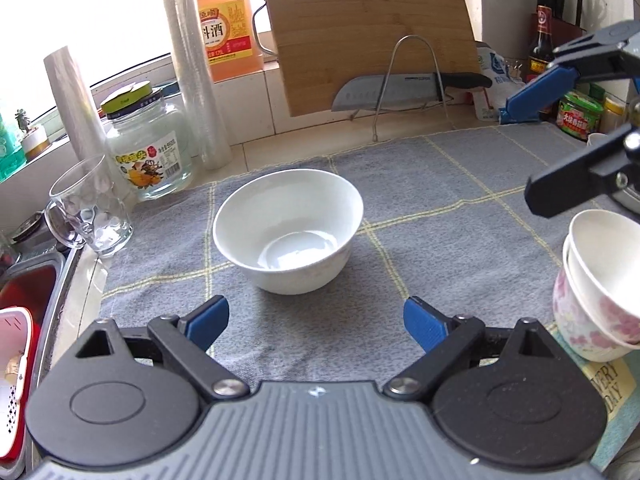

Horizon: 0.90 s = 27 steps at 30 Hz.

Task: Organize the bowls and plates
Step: 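Grasp the rim of the plain white bowl on the towel with the right tool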

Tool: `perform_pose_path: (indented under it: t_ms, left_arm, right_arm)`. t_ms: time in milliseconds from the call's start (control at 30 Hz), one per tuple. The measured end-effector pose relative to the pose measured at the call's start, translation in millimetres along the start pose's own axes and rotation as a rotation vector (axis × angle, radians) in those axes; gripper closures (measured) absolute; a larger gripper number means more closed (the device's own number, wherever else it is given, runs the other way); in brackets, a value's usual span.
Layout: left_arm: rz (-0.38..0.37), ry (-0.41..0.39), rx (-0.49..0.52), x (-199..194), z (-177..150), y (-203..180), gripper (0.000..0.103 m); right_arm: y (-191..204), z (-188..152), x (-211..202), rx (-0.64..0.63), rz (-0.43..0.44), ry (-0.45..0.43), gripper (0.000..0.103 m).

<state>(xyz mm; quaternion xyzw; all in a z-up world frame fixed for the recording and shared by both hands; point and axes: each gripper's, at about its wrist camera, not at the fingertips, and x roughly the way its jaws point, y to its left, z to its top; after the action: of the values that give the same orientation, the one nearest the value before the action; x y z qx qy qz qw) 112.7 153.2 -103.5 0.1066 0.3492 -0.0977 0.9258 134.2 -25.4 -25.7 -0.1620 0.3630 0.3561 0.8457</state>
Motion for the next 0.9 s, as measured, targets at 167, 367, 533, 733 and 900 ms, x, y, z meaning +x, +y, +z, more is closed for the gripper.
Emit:
perform_pose_path:
  t_ms: [167,367,533,733,900]
  left_arm:
    - [0.032,-0.019,0.004,19,-3,6,0.009]
    - [0.025,-0.042,-0.009,38,3,12,0.009]
    - [0.011,-0.047,-0.007,48,6,17,0.01]
    - [-0.002,-0.05,0.005,54,9,15,0.011]
    - [-0.012,-0.055,-0.002,55,13,18,0.011]
  right_arm:
    - [-6,26,30,0.022,0.028,0.022,0.0]
    - [-19,50,74,0.073,0.054,0.07,0.002]
    - [-22,61,111,0.089,0.068,0.12,0.009]
    - [-25,66,142,0.102,0.09,0.162,0.018]
    - [-23,69,155,0.098,0.106,0.173,0.024]
